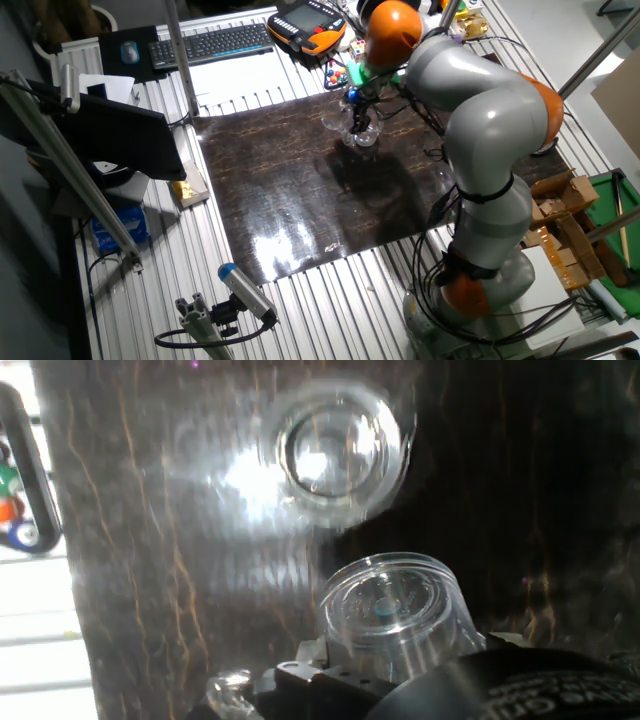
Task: Pour the water from one cup into another empty cup
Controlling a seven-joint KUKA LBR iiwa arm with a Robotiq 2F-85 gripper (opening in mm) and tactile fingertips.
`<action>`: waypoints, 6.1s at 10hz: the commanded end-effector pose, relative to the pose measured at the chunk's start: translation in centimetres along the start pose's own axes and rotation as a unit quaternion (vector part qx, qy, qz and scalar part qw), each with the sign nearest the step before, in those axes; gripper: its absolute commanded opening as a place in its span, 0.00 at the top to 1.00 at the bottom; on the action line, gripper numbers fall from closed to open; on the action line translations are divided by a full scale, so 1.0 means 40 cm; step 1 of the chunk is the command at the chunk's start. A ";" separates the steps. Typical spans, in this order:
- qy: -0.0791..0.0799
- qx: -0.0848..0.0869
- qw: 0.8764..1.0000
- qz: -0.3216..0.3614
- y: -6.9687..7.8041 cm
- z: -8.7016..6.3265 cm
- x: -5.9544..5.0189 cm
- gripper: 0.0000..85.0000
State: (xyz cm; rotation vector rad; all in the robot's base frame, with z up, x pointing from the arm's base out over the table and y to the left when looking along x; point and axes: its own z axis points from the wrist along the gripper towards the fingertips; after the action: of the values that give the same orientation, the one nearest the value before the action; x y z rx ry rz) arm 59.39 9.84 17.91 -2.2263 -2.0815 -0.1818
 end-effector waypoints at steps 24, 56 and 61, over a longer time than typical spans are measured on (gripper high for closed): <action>0.045 0.012 0.999 -0.019 -0.007 0.156 0.034 0.99; 0.082 -0.003 0.997 0.015 0.009 0.310 0.140 0.00; 0.074 -0.004 0.997 0.006 0.012 0.318 0.130 0.02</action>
State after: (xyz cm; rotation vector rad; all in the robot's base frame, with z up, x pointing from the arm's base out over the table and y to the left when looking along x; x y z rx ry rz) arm 60.54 16.77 6.12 -2.1573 -1.9933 -0.3425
